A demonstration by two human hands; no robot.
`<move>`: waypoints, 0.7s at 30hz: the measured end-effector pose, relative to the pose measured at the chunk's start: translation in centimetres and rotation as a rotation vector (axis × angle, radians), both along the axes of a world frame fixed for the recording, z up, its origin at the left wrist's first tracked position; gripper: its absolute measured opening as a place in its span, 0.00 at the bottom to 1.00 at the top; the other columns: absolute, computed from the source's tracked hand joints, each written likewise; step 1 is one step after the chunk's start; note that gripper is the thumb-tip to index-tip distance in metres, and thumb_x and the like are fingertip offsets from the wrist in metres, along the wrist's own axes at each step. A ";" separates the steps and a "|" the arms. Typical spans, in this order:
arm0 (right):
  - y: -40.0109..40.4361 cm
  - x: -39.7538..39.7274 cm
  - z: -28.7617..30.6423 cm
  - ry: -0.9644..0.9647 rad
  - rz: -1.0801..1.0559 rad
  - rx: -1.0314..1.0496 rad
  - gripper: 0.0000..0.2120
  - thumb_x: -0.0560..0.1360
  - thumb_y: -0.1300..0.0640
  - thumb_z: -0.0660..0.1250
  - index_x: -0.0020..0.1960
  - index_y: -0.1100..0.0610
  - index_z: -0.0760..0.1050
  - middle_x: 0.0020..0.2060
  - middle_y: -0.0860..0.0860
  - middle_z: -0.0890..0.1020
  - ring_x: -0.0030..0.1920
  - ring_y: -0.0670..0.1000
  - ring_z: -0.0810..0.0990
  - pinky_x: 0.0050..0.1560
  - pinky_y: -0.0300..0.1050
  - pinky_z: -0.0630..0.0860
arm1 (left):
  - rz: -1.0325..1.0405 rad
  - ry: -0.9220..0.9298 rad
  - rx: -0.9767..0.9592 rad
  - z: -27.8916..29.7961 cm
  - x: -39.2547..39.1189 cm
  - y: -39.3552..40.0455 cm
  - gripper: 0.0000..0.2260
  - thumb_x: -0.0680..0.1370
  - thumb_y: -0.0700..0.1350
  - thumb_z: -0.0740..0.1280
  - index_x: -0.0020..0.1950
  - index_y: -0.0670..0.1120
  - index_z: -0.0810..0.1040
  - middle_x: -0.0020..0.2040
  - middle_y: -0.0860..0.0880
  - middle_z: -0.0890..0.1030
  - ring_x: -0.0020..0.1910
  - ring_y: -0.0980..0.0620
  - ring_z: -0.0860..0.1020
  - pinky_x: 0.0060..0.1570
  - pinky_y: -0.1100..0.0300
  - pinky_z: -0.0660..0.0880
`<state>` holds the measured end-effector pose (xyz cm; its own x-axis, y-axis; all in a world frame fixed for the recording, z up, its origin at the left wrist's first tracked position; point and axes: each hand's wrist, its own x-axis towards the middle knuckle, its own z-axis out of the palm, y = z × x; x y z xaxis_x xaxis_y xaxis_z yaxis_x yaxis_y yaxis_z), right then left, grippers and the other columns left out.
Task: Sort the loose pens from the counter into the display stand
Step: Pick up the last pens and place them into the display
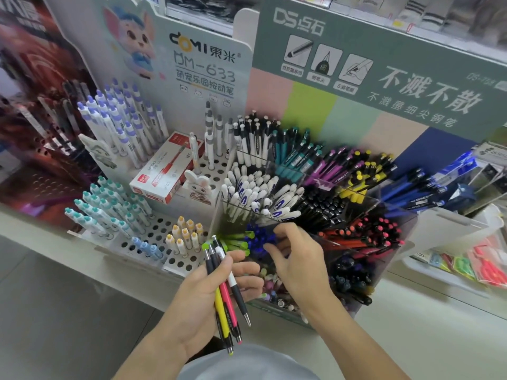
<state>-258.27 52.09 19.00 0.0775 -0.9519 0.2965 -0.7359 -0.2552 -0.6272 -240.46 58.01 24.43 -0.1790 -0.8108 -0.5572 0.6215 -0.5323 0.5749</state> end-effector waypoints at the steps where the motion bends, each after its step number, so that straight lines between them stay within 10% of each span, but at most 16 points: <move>1: -0.2 0.3 -0.1 0.002 0.025 -0.058 0.12 0.73 0.62 0.78 0.53 0.56 0.78 0.44 0.46 0.79 0.40 0.44 0.77 0.42 0.36 0.76 | 0.000 -0.001 0.008 0.0 -0.1 -0.1 0.14 0.82 0.43 0.61 0.64 0.36 0.75 0.50 0.34 0.83 0.42 0.40 0.83 0.50 0.43 0.83; 11: 2.2 0.1 1.3 -0.030 0.100 -0.146 0.09 0.79 0.61 0.71 0.59 0.60 0.82 0.52 0.51 0.78 0.48 0.44 0.78 0.49 0.34 0.76 | 0.016 0.115 0.043 -0.2 0.1 -0.7 0.16 0.83 0.43 0.59 0.65 0.36 0.77 0.57 0.32 0.82 0.52 0.36 0.83 0.53 0.42 0.81; 15: 3.4 -0.1 4.4 -0.353 0.073 0.079 0.06 0.80 0.58 0.69 0.55 0.51 0.81 0.44 0.44 0.81 0.43 0.50 0.81 0.43 0.38 0.77 | -0.107 0.092 0.011 -0.2 0.0 -0.7 0.16 0.81 0.43 0.61 0.65 0.35 0.77 0.53 0.34 0.83 0.44 0.40 0.84 0.38 0.50 0.83; 21: 3.0 -0.8 6.5 -0.348 0.253 0.504 0.08 0.80 0.53 0.70 0.59 0.48 0.80 0.43 0.46 0.84 0.37 0.49 0.82 0.42 0.44 0.80 | -0.582 0.005 -0.129 0.7 -0.4 -0.6 0.18 0.82 0.48 0.62 0.58 0.31 0.73 0.41 0.39 0.83 0.28 0.49 0.79 0.28 0.62 0.74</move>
